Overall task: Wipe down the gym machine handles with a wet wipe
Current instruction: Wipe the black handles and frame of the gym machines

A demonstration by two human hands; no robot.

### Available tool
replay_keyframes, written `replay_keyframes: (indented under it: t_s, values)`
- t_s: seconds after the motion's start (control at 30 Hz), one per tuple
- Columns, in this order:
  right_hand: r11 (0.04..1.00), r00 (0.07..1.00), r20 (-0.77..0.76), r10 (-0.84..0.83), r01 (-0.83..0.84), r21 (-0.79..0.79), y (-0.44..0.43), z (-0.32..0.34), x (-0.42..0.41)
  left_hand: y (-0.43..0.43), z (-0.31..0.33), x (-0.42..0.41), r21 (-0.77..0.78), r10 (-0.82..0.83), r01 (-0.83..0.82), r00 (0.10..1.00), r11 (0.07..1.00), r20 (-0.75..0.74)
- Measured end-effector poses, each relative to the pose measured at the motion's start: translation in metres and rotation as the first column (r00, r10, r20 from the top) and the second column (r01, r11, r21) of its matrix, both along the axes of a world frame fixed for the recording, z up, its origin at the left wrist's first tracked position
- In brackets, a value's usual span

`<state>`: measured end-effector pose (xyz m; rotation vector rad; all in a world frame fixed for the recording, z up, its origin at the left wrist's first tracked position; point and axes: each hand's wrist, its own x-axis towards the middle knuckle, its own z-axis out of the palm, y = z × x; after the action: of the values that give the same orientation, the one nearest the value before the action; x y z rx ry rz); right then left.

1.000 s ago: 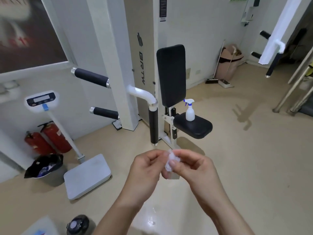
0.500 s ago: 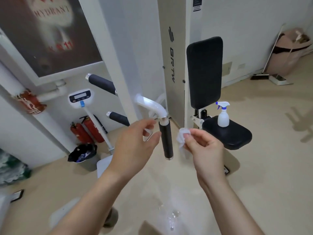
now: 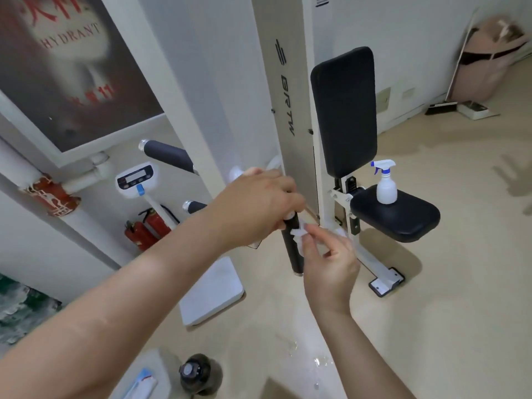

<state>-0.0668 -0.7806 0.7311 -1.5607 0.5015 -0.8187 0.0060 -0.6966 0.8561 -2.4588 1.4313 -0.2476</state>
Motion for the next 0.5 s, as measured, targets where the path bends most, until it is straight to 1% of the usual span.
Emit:
replay_keyframes:
  t_s: [0.1, 0.13, 0.17, 0.23, 0.27, 0.33, 0.4, 0.43, 0.5]
  values:
    - [0.969, 1.000, 0.006, 0.026, -0.026, 0.247, 0.008, -0.004, 0.002, -0.004, 0.004, 0.013, 0.088, 0.021, -0.012, 0.995, 0.996, -0.102]
    - [0.958, 0.999, 0.032, 0.036, -0.044, 0.284, 0.011, -0.001, 0.001, -0.006, 0.006, 0.016, 0.092, 0.022, -0.009, 0.991, 0.996, -0.134]
    - [0.958, 0.997, 0.064, 0.046, -0.062, 0.279, 0.013, 0.004, 0.001, -0.007, 0.008, 0.019, 0.090, 0.018, -0.003, 0.986, 0.996, -0.164]
    - [0.979, 0.992, 0.123, 0.041, -0.064, 0.195, 0.021, 0.009, 0.002, -0.010, 0.014, 0.021, 0.094, 0.002, 0.019, 0.976, 0.995, -0.217]
    - [0.989, 0.990, 0.138, 0.010, -0.030, 0.142, 0.026, 0.009, 0.005, -0.011, 0.018, 0.021, 0.092, 0.000, 0.022, 0.972, 0.996, -0.234]
    - [0.994, 0.983, 0.147, -0.112, 0.110, 0.021, 0.032, 0.002, 0.012, -0.012, 0.021, 0.022, 0.071, -0.010, 0.029, 0.969, 0.997, -0.247]
    - [0.968, 0.965, 0.146, -0.218, 0.232, -0.092, 0.037, -0.013, 0.019, -0.013, 0.020, 0.025, 0.040, -0.019, 0.031, 0.962, 0.999, -0.271]
    - [0.957, 0.959, 0.131, -0.252, 0.267, -0.115, 0.040, -0.019, 0.021, -0.013, 0.019, 0.026, 0.029, -0.018, 0.027, 0.958, 0.999, -0.288]
    - [0.949, 0.951, 0.091, -0.294, 0.302, -0.089, 0.043, -0.024, 0.023, -0.014, 0.018, 0.027, 0.010, -0.025, 0.030, 0.955, 1.000, -0.296]
